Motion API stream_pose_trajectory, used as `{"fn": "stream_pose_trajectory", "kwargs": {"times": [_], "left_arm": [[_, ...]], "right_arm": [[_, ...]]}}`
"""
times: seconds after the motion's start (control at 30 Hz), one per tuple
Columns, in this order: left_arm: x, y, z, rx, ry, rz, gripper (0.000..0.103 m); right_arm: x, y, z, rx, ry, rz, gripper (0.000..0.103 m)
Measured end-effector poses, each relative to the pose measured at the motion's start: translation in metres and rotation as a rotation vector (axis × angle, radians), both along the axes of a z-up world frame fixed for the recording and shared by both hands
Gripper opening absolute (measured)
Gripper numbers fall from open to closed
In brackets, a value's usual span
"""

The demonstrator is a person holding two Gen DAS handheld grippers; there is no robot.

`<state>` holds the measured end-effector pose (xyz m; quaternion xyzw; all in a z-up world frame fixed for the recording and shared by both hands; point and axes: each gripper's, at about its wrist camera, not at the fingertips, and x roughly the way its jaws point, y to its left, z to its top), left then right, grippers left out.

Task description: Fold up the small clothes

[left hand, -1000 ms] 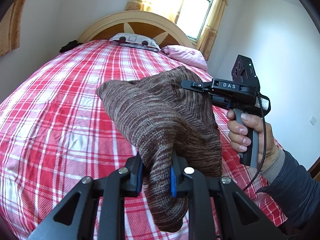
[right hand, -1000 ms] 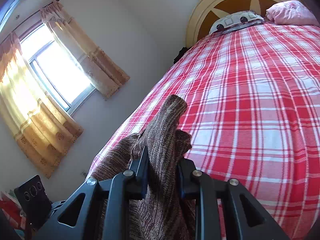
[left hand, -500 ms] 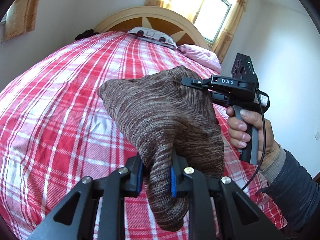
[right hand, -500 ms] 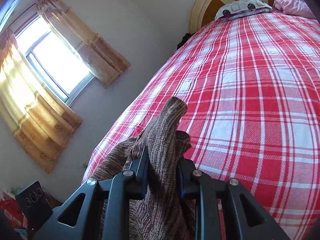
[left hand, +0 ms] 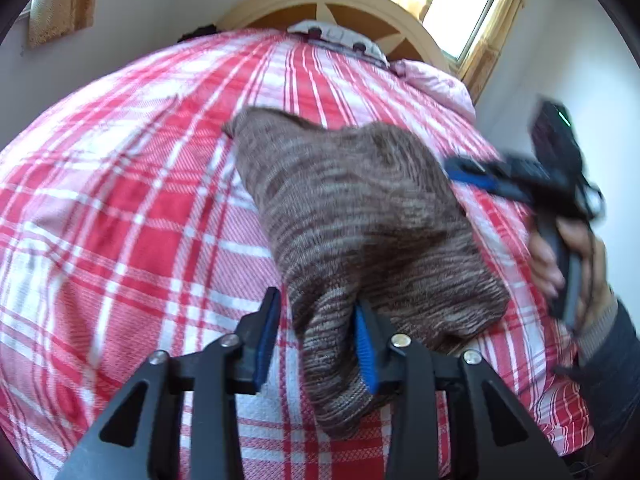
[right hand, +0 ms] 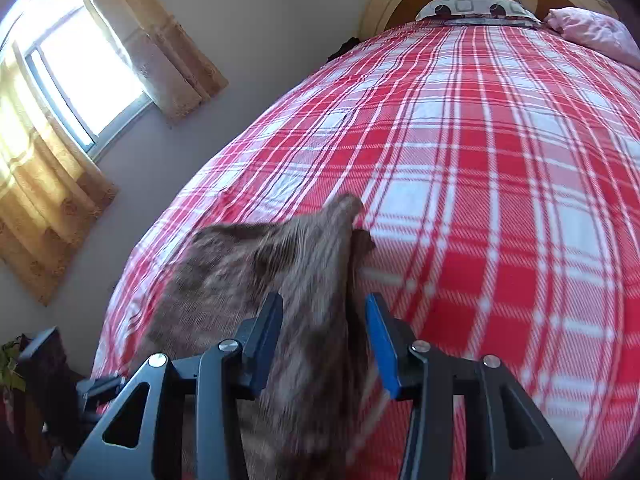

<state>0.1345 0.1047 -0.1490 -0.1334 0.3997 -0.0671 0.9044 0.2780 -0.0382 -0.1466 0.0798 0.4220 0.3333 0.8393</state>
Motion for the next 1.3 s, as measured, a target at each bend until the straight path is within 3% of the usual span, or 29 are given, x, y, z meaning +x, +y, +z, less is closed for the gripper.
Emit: {"fn": "stream_pose_trajectory", "kwargs": {"times": [0.07,0.13,0.27,0.33,0.37,0.4,0.5,0.57,0.63,0.73,0.83,0.9,0.97,1.1,1.3], "left_arm": [[-0.003,0.002,0.011,0.01,-0.035,0.017,0.054],[-0.004,0.006,0.019,0.033,-0.076,0.049,0.06],[0.009,0.007,0.024,0.058,-0.093,0.084,0.075],[0.022,0.006,0.023,0.094,-0.097,0.106,0.075],[0.03,0.004,0.024,0.122,-0.093,0.114,0.075],[0.038,0.002,0.024,0.151,-0.089,0.111,0.076],[0.057,0.004,0.015,0.214,-0.037,0.134,0.084],[0.059,0.006,0.009,0.214,-0.018,0.137,0.092],[0.054,0.001,0.001,0.234,-0.004,0.121,0.093],[0.048,-0.004,-0.009,0.252,-0.018,0.138,0.095],[0.036,0.0,-0.004,0.19,-0.013,0.17,0.095],[0.021,0.0,0.004,0.196,-0.022,0.17,0.095],[0.006,-0.005,0.014,0.252,-0.039,0.164,0.095],[-0.028,-0.018,0.035,0.328,-0.098,0.142,0.095],[-0.069,-0.03,0.061,0.34,-0.178,0.142,0.095]], "right_arm": [[-0.028,-0.015,0.004,0.048,0.001,0.027,0.045],[-0.065,-0.022,0.008,0.078,-0.009,0.098,0.045],[-0.108,-0.017,-0.01,0.023,0.036,0.146,0.044],[-0.119,-0.008,-0.025,-0.017,0.055,0.163,0.031],[-0.123,-0.004,-0.031,-0.063,0.047,0.158,0.015],[-0.127,-0.001,-0.035,-0.105,0.037,0.15,0.005],[-0.137,-0.004,-0.028,-0.168,-0.017,0.118,0.004],[-0.142,-0.011,-0.019,-0.197,-0.047,0.088,0.004],[-0.144,-0.023,-0.017,-0.227,-0.046,0.062,0.004],[-0.132,-0.027,-0.032,-0.239,0.007,0.06,0.004],[-0.123,-0.038,-0.038,-0.163,0.012,0.01,0.013],[-0.126,-0.048,-0.039,-0.108,0.036,-0.015,0.039],[-0.14,-0.055,-0.038,-0.095,0.027,-0.027,0.046],[-0.161,-0.06,-0.03,-0.098,-0.001,-0.063,0.047],[-0.195,-0.051,0.002,-0.085,-0.113,-0.109,0.047]]}}
